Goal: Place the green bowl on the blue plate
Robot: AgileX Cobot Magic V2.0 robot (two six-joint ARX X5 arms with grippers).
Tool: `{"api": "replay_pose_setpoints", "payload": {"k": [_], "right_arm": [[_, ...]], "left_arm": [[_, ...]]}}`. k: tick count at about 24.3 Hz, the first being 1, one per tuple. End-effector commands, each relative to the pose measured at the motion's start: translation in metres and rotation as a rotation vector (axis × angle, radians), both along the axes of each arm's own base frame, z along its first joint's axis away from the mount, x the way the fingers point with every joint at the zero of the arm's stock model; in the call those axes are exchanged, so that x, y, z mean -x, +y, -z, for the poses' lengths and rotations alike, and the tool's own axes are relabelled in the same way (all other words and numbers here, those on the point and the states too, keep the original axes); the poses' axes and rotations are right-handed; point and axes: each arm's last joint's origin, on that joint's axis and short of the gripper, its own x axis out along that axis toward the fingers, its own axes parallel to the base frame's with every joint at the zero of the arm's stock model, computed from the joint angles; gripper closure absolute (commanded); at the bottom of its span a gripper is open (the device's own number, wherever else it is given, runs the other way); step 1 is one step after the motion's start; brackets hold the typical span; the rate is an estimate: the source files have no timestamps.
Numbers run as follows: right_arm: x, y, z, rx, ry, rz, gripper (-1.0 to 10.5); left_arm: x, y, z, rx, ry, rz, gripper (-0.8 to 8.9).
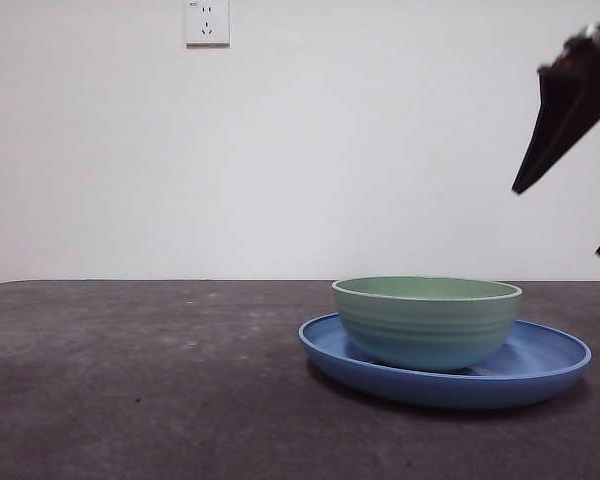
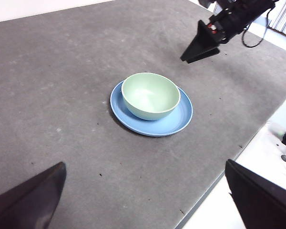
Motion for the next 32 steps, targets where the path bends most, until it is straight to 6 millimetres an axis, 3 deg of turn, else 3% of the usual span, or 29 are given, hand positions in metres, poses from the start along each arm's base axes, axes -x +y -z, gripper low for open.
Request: {"api": "replay_pose_setpoints", "payload": {"k": [1,14,16,23,32], "right_arm": [[-0.013,-0.006,0.009,-0.001,0.005,0.005,5.0],[-0.038,-0.006,0.064,-0.016,0.147,-0.046,6.3],[-0.039,-0.004,0.067,-0.02,0.149,-0.055,7.0],[-0.041,0.009,0.074,0.065,0.164,-0.073,7.5],[-0.043,0.013,0.075,0.053,0.169,-0.054,8.2]], "left_arm": [[0.0,0.0,-0.003,0.015,-0.008,-0.001,2.78],[0.0,0.0,-0.003,0.015,-0.008,-0.001,2.79],[0.0,0.0,-0.003,0.015,-0.008,-0.001,2.79],[0.0,0.0,-0.003,0.015,-0.008,-0.001,2.79],[0.0,0.0,-0.003,0.015,-0.008,-0.001,2.79]]}}
